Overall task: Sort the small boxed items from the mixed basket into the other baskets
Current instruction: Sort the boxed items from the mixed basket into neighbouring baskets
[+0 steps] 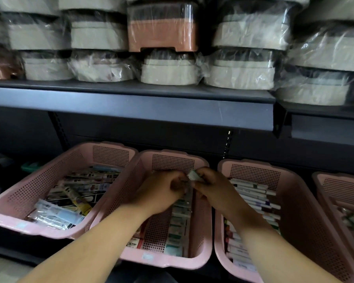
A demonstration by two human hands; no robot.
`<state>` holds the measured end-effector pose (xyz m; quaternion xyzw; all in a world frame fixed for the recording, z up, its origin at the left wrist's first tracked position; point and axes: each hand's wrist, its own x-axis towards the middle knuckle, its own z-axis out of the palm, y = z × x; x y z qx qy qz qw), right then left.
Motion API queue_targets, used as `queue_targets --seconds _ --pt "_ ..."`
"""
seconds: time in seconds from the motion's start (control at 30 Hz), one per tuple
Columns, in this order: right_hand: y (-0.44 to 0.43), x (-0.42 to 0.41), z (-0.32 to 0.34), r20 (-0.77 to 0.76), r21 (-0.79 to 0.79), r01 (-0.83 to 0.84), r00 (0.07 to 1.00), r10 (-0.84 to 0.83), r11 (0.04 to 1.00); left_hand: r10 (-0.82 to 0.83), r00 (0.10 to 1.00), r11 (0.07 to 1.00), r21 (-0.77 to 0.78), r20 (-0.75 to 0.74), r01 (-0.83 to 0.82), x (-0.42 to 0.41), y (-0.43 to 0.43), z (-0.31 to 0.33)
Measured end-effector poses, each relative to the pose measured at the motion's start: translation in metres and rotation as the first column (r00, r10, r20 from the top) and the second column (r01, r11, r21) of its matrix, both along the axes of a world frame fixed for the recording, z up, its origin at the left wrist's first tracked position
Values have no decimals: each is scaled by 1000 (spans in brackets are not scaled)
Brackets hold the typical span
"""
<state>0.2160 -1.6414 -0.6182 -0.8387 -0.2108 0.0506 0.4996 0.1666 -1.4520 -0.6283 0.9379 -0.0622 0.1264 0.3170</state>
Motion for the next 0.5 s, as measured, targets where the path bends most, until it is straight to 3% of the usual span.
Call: queue_targets --seconds 0.07,0.17,0.27,0.37,0.5 --pt "2 -1 4 94 -82 -38 995 46 996 -5 1000 990 -138 -19 3 -1 0 8" --pt "6 -5 8 158 -139 -52 985 74 989 -16 1000 991 -132 -7 15 -2 0 18" --pt "4 -9 8 189 -171 -38 979 71 984 18 1000 999 47 -10 -17 -8 2 26" --pt "2 -14 9 229 -306 -46 966 120 951 20 1000 966 256 21 -25 -15 1 27" --pt "0 -19 6 248 -397 -93 947 205 913 -40 999 911 409 -18 44 -14 -1 21"
